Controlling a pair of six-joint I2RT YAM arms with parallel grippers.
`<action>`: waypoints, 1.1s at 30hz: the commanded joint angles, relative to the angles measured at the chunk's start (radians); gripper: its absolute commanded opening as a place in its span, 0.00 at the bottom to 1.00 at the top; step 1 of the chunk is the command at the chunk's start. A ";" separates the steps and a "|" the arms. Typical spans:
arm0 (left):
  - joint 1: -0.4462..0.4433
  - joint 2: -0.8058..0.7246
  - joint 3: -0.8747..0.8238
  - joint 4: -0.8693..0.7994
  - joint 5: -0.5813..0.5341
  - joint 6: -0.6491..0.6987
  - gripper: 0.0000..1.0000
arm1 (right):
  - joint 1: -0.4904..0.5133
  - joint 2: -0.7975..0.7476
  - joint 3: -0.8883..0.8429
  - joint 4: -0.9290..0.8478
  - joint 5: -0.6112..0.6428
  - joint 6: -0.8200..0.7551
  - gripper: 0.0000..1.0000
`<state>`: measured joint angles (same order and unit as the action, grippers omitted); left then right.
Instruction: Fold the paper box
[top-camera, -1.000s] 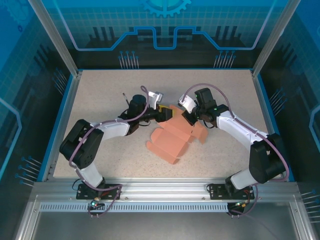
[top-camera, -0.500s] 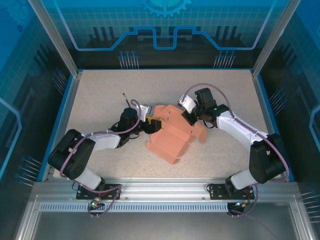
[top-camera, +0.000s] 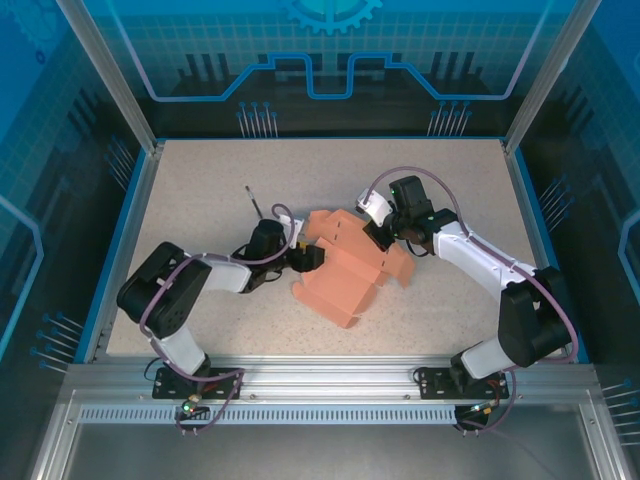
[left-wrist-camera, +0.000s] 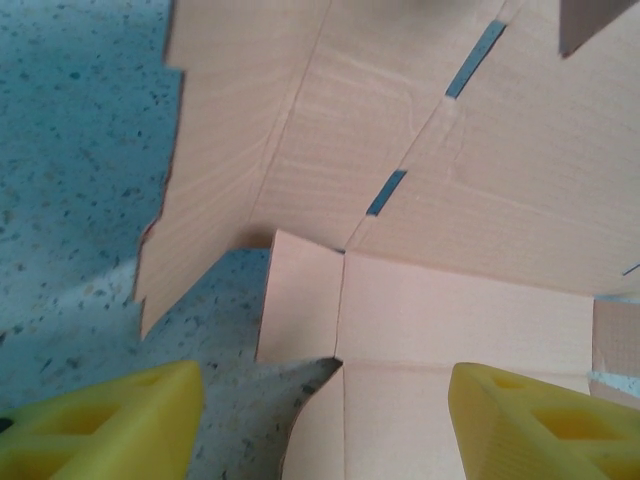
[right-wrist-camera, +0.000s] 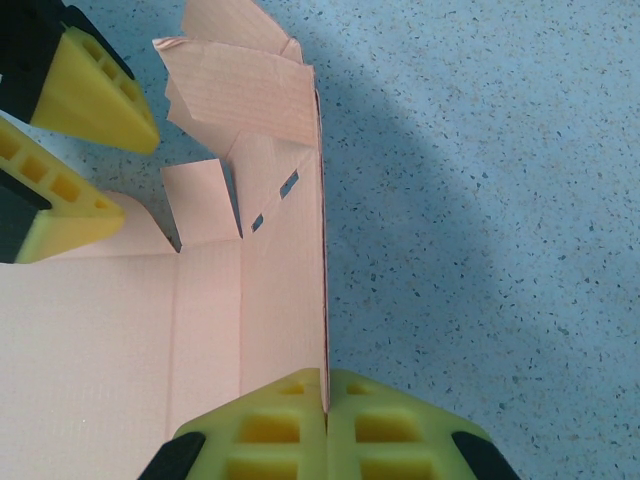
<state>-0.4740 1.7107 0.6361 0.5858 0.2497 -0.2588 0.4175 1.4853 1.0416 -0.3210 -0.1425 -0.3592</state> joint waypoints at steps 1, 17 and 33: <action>-0.010 0.032 0.040 0.034 -0.003 0.016 0.68 | -0.016 -0.007 0.010 0.010 -0.022 0.016 0.00; -0.069 0.013 0.050 0.041 0.033 0.013 0.64 | -0.016 -0.013 0.009 0.011 -0.022 0.018 0.00; -0.144 0.098 0.080 0.117 0.053 -0.006 0.64 | -0.016 -0.012 0.002 0.014 -0.026 0.025 0.00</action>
<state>-0.6018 1.7771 0.6960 0.6449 0.2642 -0.2604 0.4175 1.4853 1.0416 -0.3210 -0.1429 -0.3550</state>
